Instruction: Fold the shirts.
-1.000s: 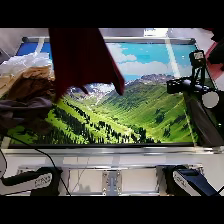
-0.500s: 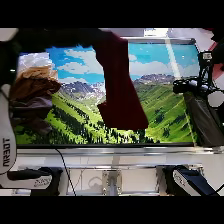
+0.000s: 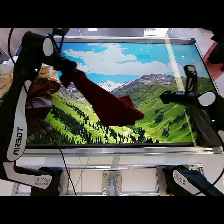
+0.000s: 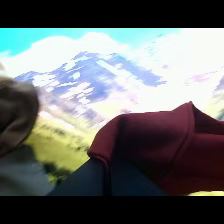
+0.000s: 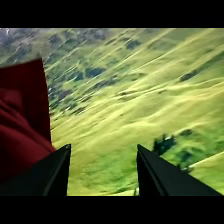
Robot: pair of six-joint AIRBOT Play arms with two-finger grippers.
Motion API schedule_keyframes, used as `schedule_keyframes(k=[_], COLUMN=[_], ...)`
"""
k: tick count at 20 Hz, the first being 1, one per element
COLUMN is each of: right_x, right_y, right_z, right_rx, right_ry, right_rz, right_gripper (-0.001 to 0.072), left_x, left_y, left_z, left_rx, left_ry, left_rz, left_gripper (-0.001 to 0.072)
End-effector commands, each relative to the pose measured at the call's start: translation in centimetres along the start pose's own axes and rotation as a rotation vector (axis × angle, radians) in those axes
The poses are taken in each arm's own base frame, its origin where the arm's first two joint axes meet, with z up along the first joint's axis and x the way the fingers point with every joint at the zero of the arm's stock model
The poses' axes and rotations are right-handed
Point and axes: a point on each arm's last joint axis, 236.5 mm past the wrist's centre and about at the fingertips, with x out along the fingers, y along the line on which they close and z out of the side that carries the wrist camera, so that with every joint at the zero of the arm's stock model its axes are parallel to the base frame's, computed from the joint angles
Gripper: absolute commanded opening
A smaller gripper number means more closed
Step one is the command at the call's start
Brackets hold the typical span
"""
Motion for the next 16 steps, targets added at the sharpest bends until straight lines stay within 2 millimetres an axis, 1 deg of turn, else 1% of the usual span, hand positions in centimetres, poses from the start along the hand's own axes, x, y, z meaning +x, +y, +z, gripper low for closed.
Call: schedule_keyframes(k=[1, 2, 3, 4, 5, 6, 7, 8, 9, 10, 11, 12, 13, 14, 15, 16], right_x=[4.9, 6.3, 7.3, 8.0, 8.4, 8.6, 8.6, 8.4, 8.1, 7.6, 7.0, 6.3, 5.6, 5.2, 4.9, 5.0], right_y=[3.8, 4.9, 6.1, 7.2, 7.9, 8.2, 8.6, 8.9, 9.3, 9.9, 10.6, 11.4, 12.5, 13.7, 14.9, 15.8], right_z=[-3.1, -3.8, -4.5, -5.1, -5.4, -5.2, -4.9, -4.5, -4.2, -3.8, -3.5, -3.2, -2.6, -2.0, -1.5, -1.3], right_rx=[0.117, 0.135, 0.137, 0.122, 0.097, 0.083, 0.075, 0.065, 0.059, 0.048, 0.035, 0.031, 0.048, 0.074, 0.092, 0.084], right_ry=[0.107, 0.136, 0.159, 0.179, 0.184, 0.174, 0.166, 0.163, 0.166, 0.173, 0.185, 0.194, 0.193, 0.182, 0.165, 0.15], right_rz=[0.191, 0.233, 0.272, 0.3, 0.308, 0.305, 0.307, 0.315, 0.331, 0.352, 0.378, 0.411, 0.458, 0.5, 0.537, 0.55], right_gripper=[0.0478, 0.0478, 0.0478, 0.0478, 0.0477, 0.0477, 0.0477, 0.0477, 0.0477, 0.0477, 0.0477, 0.0477, 0.0477, 0.0477, 0.0477, 0.0477], left_x=[-1.2, -1.1, -0.8, -0.5, -0.2, 0.1, 0.4, 0.3, 0.0, -0.5, -0.8, -0.7, -0.3, 0.4, 1.3, 2.3], left_y=[8.6, 8.8, 8.5, 7.6, 6.4, 4.6, 2.3, -0.1, -2.6, -4.3, -4.4, -3.6, -2.4, -1.5, -0.8, -0.7], left_z=[-5.1, -5.6, -5.6, -5.4, -5.1, -4.3, -3.2, -1.8, 0.0, 2.1, 3.7, 4.7, 4.8, 4.1, 2.6, 0.9], left_rx=[-0.058, -0.073, -0.084, -0.094, -0.092, -0.088, -0.09, -0.1, -0.112, -0.12, -0.132, -0.133, -0.13, -0.122, -0.114, -0.114], left_ry=[0.213, 0.227, 0.226, 0.219, 0.205, 0.175, 0.131, 0.079, 0.008, -0.075, -0.145, -0.191, -0.197, -0.166, -0.099, -0.023], left_rz=[0.302, 0.289, 0.262, 0.222, 0.171, 0.094, -0.008, -0.112, -0.219, -0.301, -0.314, -0.28, -0.232, -0.194, -0.167, -0.162], left_gripper=[0.0012, 0.0013, 0.0012, 0.0014, 0.0066, 0.0351, 0.0694, 0.0714, 0.0715, 0.0716, 0.0716, 0.0717, 0.0717, 0.0716, 0.0716, 0.0716])
